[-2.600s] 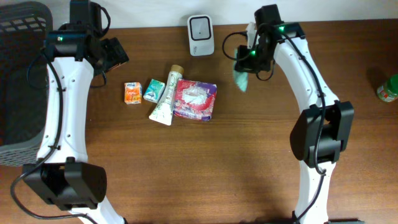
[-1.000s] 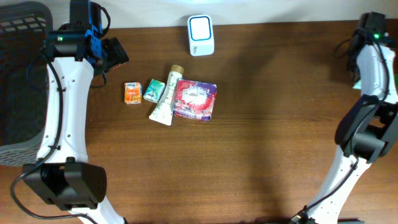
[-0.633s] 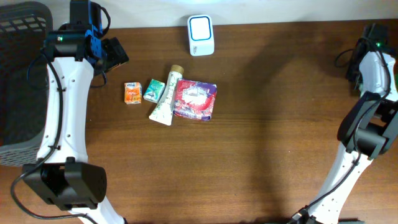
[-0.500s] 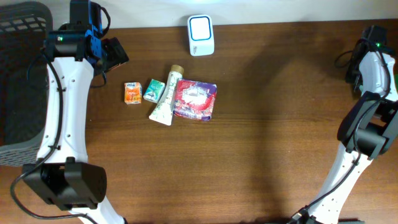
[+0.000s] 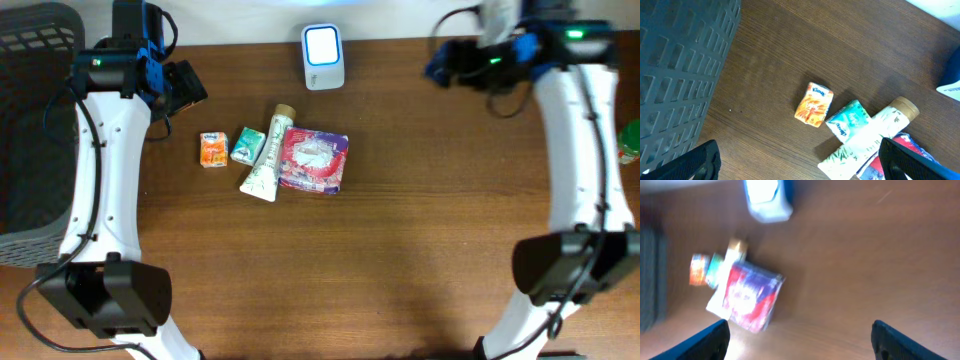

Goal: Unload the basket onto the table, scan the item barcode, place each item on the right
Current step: 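Reach the right gripper to the purple snack bag and grasp it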

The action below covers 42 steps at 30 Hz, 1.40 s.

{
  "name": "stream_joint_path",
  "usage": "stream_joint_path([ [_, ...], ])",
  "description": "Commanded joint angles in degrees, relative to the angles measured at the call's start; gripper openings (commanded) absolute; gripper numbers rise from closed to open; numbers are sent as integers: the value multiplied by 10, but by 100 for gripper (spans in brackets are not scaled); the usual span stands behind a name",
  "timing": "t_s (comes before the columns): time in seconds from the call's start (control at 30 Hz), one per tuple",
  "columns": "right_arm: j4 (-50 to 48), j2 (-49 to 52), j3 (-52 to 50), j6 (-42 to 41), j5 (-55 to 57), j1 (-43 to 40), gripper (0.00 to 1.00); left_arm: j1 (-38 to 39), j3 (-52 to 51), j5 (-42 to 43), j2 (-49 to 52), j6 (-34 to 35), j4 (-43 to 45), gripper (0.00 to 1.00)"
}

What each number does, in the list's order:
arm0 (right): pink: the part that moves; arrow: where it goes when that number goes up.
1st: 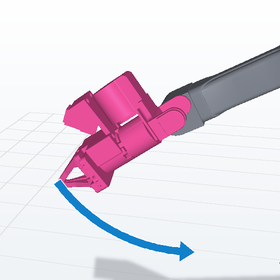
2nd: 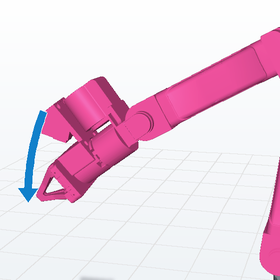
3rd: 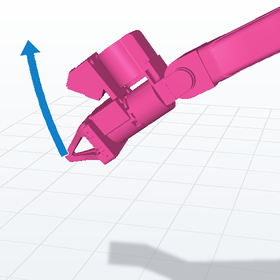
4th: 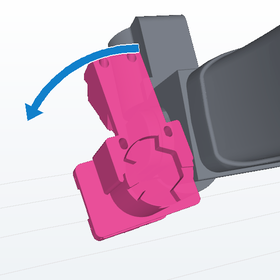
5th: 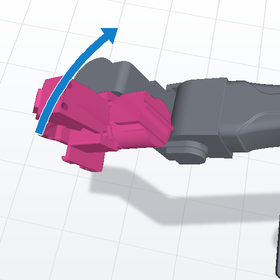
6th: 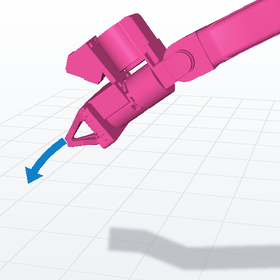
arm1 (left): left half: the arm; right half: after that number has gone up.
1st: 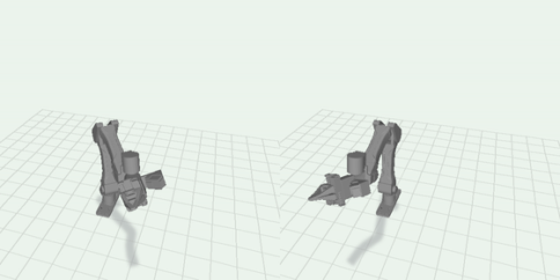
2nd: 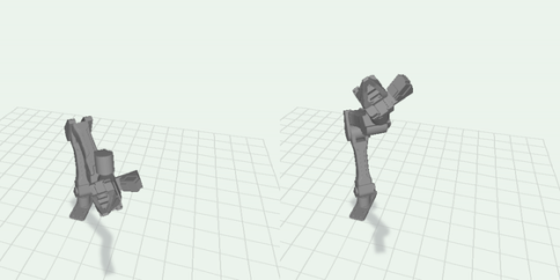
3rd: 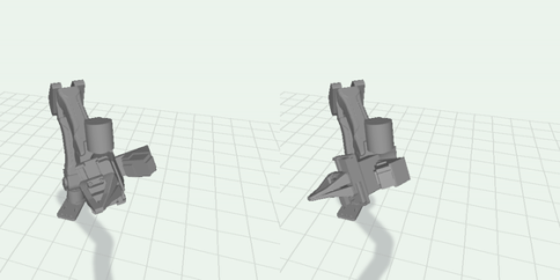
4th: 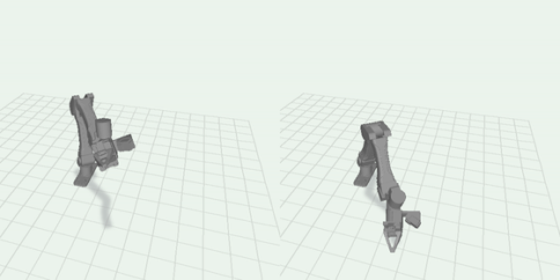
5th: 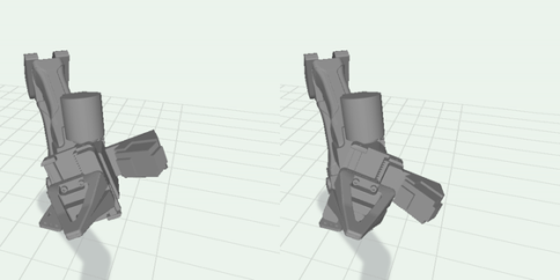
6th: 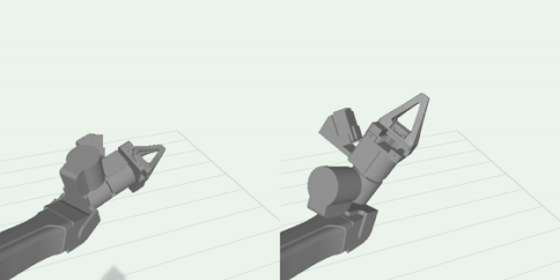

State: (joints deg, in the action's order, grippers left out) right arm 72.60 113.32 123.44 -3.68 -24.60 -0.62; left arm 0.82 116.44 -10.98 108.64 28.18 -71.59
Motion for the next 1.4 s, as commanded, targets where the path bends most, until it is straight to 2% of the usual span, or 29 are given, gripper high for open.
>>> stream_joint_path([
  [0.0, 27, 43, -36, -2, -28, 75, 99, 0, 0, -4, 0, 5, -1, 99],
  [0.1, 17, 80, -95, -46, -43, 123, 99, 0, 0, -4, 0, 5, -1, 99],
  [0.2, -33, 111, -154, -48, -179, 125, 99, 0, 0, -4, 0, 5, -1, 99],
  [0.27, -94, 119, -220, -48, -241, 127, 97, 0, 0, -4, 0, 5, -1, 99],
  [0.33, -163, 119, -288, -60, -247, 131, 91, 0, 0, -4, 0, 5, -1, 99],
  [0.43, -291, 119, -367, -142, -247, 130, 83, 0, 0, -4, 0, 5, -1, 99],
  [0.5, -392, 119, -413, -203, -247, 130, 82, 0, 0, -4, 0, 5, -1, 99],
  [0.57, -444, 119, -431, -213, -252, 132, 82, 0, 0, -4, 0, 5, -1, 99],
  [0.63, -468, 119, -433, -213, -251, 141, 66, 0, 0, -4, 0, 5, -1, 99],
  [0.7, -484, 119, -433, -213, -247, 150, 28, 0, 0, -4, 0, 5, -1, 99],
  [0.73, -485, 119, -433, -213, -246, 151, 4, 0, 0, -4, 0, 5, -1, 99],
  [0.83, -460, 100, -411, -212, -241, 143, 4, 0, 0, -4, 0, 5, -1, 99],
  [0.9, -389, 69, -365, -189, -179, 137, 4, 0, 0, -4, 0, 5, -1, 99],
  [0.93, -339, 53, -337, -172, -120, 137, 4, 0, 0, -4, 0, 5, -1, 99],
  [1.07, -32, 16, -112, -154, 272, 159, 4, 0, 0, -4, 0, 5, -1, 99],
  [1.1, 5, 16, -84, -155, 339, 170, 4, 0, 0, -4, 0, 5, -1, 99],
  [1.2, 70, 21, -84, -183, 490, 203, 4, 0, 0, -4, 0, 5, -1, 99],
  [1.37, 73, 78, -153, -198, 501, 235, 4, 0, 0, -4, 0, 5, -1, 99],
])
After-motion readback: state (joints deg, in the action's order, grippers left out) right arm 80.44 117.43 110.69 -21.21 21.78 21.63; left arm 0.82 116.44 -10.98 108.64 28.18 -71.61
